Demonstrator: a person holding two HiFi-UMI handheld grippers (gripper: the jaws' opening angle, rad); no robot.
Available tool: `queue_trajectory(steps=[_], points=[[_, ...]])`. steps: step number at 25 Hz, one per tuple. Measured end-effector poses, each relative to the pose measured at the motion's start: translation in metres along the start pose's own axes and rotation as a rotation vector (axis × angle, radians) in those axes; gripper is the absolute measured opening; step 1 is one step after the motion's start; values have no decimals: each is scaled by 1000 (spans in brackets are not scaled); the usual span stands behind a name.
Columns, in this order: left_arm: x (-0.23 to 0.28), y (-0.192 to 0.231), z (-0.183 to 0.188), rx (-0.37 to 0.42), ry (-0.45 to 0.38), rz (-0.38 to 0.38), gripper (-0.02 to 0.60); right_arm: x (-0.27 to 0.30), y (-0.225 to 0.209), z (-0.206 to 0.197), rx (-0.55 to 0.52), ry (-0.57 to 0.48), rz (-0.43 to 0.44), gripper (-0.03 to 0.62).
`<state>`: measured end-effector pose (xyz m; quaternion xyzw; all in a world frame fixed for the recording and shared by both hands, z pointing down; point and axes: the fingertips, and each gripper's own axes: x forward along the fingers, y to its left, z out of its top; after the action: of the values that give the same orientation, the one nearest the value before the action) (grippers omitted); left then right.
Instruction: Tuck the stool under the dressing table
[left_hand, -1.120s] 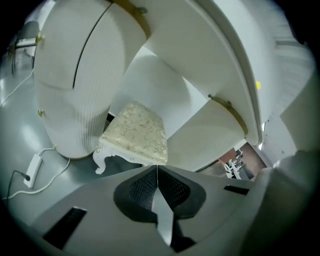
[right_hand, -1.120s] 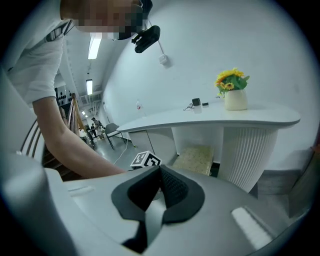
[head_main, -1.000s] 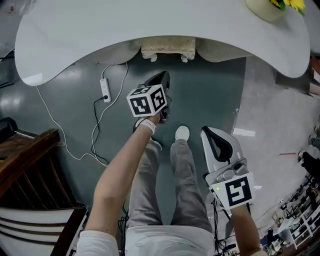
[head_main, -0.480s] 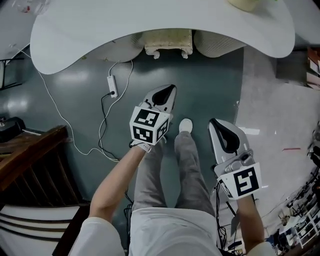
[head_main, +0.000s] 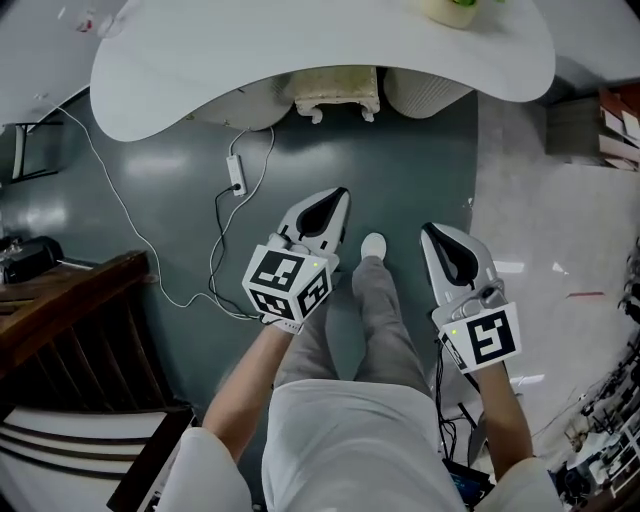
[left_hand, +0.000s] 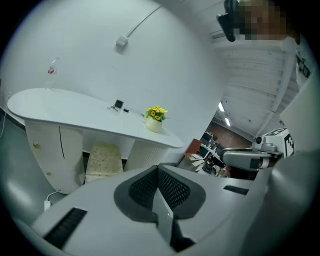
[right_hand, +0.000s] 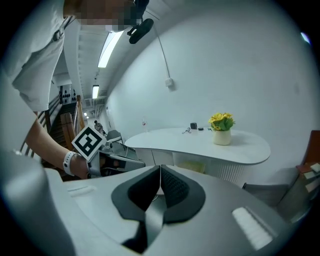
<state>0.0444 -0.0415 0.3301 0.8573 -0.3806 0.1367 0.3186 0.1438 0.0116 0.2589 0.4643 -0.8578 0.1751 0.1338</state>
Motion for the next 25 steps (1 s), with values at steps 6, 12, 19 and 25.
queue_trajectory(steps=[6, 12, 19, 25], points=[[-40, -28, 24, 34, -19, -8, 9, -19, 13, 25, -22, -29, -4, 11], [-79, -51, 59, 74, -70, -5, 8, -39, 23, 51, -31, -64, -16, 11], [-125, -71, 95, 80, -131, 15, 9, -58, 36, 82, -51, -87, -20, 11], [-157, -81, 117, 85, -189, 38, 8, -67, 48, 105, -77, -115, -12, 11]])
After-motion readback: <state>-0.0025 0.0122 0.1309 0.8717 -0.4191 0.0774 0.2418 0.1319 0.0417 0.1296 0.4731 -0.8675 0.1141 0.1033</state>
